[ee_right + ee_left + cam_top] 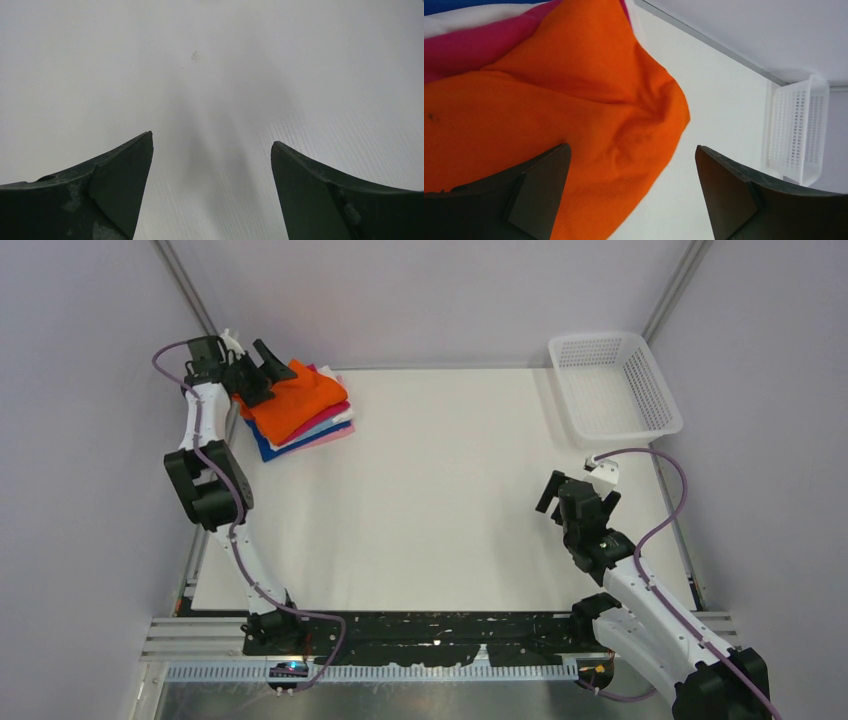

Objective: Fold and stack the t-shirts
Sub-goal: Smooth out wrinkles on the folded tshirt

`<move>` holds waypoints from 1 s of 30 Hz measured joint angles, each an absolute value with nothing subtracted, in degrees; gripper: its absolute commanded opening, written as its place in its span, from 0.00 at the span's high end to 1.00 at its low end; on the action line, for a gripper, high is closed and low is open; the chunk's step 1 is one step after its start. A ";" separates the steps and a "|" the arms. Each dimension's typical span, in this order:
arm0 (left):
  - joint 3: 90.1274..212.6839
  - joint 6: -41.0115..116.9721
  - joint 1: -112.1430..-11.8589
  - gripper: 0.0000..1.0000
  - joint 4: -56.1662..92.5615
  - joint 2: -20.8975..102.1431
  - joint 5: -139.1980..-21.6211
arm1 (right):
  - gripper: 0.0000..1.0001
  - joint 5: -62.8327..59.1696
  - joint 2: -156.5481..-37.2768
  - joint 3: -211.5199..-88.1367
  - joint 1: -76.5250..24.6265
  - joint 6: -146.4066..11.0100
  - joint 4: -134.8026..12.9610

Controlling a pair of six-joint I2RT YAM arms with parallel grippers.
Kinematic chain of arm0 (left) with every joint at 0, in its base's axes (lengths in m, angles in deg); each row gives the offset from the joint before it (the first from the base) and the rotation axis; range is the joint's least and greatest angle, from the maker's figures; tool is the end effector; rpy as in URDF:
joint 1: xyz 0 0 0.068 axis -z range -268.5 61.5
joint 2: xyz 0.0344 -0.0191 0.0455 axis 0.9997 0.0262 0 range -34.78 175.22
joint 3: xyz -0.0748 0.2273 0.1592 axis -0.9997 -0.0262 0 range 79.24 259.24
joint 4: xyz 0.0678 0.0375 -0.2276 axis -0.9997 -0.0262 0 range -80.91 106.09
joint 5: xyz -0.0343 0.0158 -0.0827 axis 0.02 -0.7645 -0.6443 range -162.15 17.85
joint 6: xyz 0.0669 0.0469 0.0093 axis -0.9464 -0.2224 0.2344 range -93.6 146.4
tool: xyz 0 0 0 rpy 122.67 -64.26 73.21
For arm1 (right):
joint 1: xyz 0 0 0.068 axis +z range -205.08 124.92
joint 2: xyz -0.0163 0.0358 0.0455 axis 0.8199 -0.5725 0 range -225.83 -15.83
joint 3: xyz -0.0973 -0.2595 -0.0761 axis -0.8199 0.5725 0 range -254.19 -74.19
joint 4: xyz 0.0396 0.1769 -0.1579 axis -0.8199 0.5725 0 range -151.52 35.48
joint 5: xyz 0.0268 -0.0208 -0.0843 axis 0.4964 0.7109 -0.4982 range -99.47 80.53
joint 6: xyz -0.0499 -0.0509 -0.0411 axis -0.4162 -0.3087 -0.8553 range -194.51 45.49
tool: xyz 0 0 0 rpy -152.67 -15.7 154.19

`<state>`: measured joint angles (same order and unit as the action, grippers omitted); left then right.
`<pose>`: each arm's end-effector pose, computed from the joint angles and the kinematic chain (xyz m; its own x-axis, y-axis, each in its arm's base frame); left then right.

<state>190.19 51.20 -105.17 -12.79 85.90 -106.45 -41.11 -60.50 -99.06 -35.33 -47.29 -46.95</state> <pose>0.4865 0.1035 0.2920 -0.6202 -0.5474 -0.5618 -0.0830 0.7580 -0.6470 0.1657 0.0195 0.2146 -0.4177 0.2639 -0.8694 0.3497 0.9299 0.1142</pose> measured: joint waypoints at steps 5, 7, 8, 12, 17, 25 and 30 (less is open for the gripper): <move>197.71 54.48 -105.78 0.00 -13.31 95.84 -106.76 | 0.05 -41.59 -60.47 -99.06 -35.33 -47.64 -46.88; 201.76 56.27 -105.78 0.00 -13.23 100.41 -106.98 | 0.05 -41.94 -60.45 -99.06 -35.33 -47.73 -46.73; 203.37 57.38 -105.78 0.00 -13.12 102.34 -107.35 | 0.05 -42.09 -60.43 -99.06 -35.33 -47.81 -46.60; 208.84 61.01 -105.84 0.00 -11.54 107.73 -110.71 | 0.05 -42.79 -59.64 -99.06 -35.33 -48.08 -45.62; 210.94 63.37 -106.11 0.00 -8.75 109.61 -115.35 | 0.05 -43.54 -57.65 -99.06 -35.33 -48.34 -45.53; 207.96 57.40 -104.90 0.00 -9.42 105.66 -118.15 | 0.05 -43.69 -57.85 -99.06 -35.33 -48.71 -45.53; 207.77 52.44 -101.89 0.00 -13.10 98.86 -113.77 | 0.05 -43.65 -57.83 -99.06 -35.33 -48.75 -45.51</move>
<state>207.77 52.44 -101.89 -13.10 98.86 -113.77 -43.65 -57.83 -99.06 -35.33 -48.75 -45.51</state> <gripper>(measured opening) 0.995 0.952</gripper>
